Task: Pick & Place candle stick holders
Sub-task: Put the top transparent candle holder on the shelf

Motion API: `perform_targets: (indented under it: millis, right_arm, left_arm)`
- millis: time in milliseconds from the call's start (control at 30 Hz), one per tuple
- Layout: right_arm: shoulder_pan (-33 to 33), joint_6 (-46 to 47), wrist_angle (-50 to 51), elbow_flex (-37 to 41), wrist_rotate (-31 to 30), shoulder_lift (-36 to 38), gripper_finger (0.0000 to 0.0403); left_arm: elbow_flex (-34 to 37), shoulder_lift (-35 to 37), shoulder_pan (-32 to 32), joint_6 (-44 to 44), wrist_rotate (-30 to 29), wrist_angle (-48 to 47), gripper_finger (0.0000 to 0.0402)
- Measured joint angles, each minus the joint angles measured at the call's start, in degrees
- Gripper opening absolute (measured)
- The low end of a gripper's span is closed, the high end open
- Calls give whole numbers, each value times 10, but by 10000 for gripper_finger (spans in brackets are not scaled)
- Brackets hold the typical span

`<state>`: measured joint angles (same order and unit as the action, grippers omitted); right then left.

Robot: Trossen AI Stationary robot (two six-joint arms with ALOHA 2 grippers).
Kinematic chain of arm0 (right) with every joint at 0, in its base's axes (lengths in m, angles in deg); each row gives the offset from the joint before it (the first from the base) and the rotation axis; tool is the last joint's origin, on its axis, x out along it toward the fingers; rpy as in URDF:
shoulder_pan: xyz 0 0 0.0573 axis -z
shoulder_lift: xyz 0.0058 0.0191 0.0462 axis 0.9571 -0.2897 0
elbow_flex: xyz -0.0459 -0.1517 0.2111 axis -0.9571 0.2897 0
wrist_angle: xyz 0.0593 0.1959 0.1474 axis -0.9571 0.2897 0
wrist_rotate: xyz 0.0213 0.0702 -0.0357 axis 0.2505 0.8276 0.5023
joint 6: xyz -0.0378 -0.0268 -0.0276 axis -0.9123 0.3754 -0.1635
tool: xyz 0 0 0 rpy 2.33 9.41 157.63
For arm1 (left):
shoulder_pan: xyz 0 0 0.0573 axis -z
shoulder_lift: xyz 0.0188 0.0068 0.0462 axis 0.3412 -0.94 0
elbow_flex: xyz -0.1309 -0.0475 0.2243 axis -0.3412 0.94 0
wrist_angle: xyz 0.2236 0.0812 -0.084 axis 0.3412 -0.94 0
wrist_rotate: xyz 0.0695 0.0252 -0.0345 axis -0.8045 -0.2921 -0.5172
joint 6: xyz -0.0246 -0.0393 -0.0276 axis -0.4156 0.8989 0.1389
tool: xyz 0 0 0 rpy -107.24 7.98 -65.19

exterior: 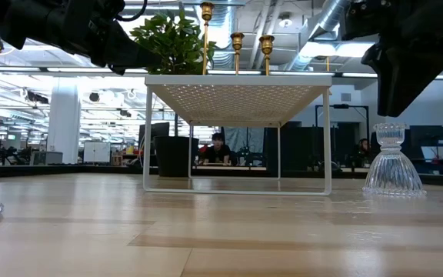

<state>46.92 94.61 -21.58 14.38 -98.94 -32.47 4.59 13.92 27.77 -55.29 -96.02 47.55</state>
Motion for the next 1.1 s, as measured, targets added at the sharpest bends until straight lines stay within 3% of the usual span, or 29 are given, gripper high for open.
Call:
perform_targets:
  millis: [667,1100]
  right_arm:
    - [2,35,-21,48,1,0,119]
    - [1,60,-18,47,-7,0,13]
  left_arm:
    - [0,0,0,0,0,0,7]
    - [0,0,0,0,0,0,7]
